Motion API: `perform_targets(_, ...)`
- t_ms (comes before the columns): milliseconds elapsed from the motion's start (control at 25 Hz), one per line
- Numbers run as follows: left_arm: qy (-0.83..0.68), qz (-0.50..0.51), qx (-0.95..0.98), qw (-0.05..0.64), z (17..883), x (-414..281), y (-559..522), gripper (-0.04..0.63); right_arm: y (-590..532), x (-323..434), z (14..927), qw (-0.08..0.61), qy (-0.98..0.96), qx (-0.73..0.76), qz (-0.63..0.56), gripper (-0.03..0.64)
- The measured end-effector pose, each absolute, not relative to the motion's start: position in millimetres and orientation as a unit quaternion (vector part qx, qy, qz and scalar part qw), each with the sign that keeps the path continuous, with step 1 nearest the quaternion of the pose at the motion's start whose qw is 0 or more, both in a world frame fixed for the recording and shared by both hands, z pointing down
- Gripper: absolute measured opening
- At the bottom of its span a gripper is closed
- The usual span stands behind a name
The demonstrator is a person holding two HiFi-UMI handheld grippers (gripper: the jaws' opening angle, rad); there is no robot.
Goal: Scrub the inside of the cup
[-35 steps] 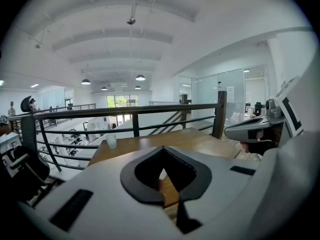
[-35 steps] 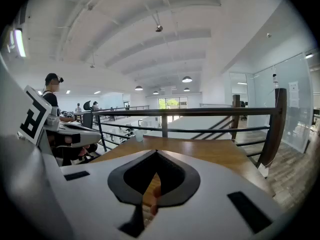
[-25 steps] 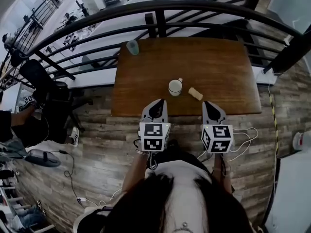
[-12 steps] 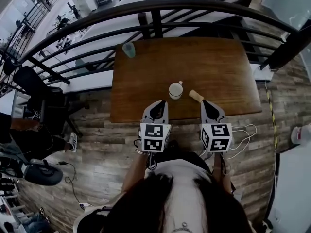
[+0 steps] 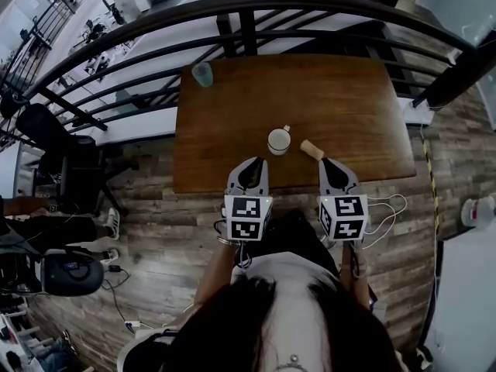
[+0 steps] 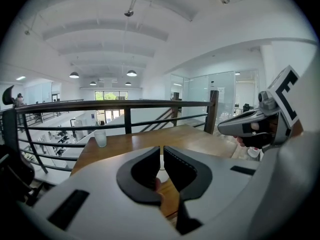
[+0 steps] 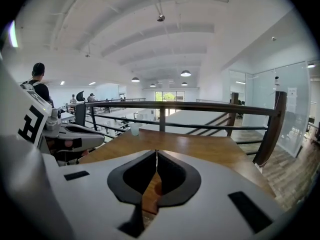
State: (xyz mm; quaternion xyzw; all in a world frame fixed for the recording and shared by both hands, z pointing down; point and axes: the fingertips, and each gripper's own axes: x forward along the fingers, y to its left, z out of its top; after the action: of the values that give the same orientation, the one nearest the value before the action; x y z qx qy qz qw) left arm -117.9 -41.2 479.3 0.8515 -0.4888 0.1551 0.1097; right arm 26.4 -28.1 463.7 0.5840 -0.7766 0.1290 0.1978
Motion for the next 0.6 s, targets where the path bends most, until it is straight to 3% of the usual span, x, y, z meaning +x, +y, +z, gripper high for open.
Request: perform_targets(600, -0.496, 0.159, 0.844, 0.127, 515, -94, -58, 0.086, -53, 38, 489, 0.216, -0.805, 0.535, 0.138, 0.04)
